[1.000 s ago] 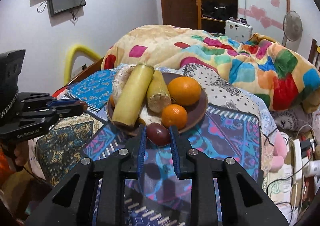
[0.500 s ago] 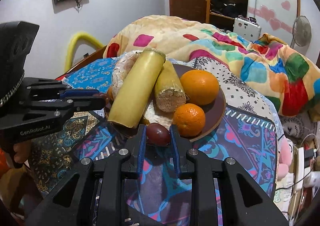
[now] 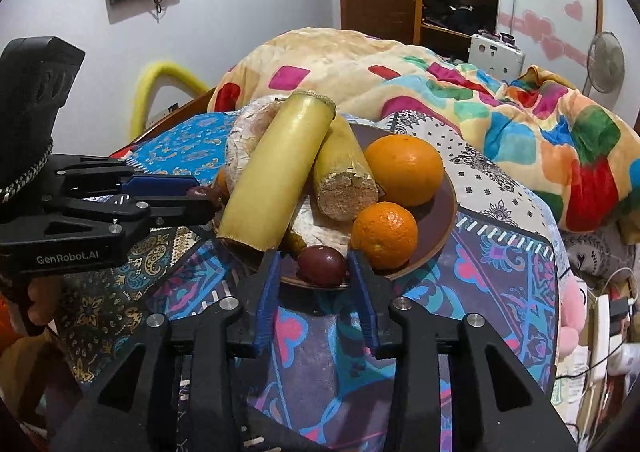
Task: Organize fruits
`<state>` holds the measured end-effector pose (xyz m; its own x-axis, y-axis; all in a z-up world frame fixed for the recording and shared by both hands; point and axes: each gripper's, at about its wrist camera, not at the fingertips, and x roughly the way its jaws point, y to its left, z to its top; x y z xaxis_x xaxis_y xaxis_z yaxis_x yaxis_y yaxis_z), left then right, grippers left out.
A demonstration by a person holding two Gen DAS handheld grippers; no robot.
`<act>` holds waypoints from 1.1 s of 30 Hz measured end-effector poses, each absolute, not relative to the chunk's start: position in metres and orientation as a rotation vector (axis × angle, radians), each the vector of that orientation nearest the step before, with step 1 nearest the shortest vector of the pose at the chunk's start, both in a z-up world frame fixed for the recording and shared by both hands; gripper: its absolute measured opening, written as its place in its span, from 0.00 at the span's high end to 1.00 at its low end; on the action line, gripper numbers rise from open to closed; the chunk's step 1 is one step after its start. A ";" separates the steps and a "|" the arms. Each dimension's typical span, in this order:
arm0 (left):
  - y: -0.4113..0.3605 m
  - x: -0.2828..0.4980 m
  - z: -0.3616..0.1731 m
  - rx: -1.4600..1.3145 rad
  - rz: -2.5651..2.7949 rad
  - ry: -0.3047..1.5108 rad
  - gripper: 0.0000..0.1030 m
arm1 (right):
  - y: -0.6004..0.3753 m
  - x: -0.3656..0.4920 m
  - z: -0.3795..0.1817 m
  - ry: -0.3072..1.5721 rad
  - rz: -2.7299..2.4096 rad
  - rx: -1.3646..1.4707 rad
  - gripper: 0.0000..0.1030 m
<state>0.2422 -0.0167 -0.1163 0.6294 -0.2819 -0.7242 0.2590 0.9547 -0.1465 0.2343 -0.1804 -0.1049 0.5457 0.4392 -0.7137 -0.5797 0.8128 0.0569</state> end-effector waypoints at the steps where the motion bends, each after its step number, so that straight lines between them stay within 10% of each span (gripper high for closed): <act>1: -0.015 0.239 -0.114 -0.029 -0.305 0.827 0.71 | -0.181 0.232 -0.103 0.784 0.608 -0.192 0.67; 13: -0.009 0.154 -0.017 -0.028 -0.246 0.512 0.70 | -0.212 0.167 -0.012 0.518 0.531 -0.115 0.65; 20: -0.012 0.082 0.031 -0.025 -0.185 0.270 0.48 | -0.223 0.101 0.047 0.281 0.493 -0.023 0.51; 33: 0.008 0.172 -0.047 -0.070 -0.200 0.685 0.50 | -0.208 0.129 -0.013 0.457 0.492 -0.092 0.45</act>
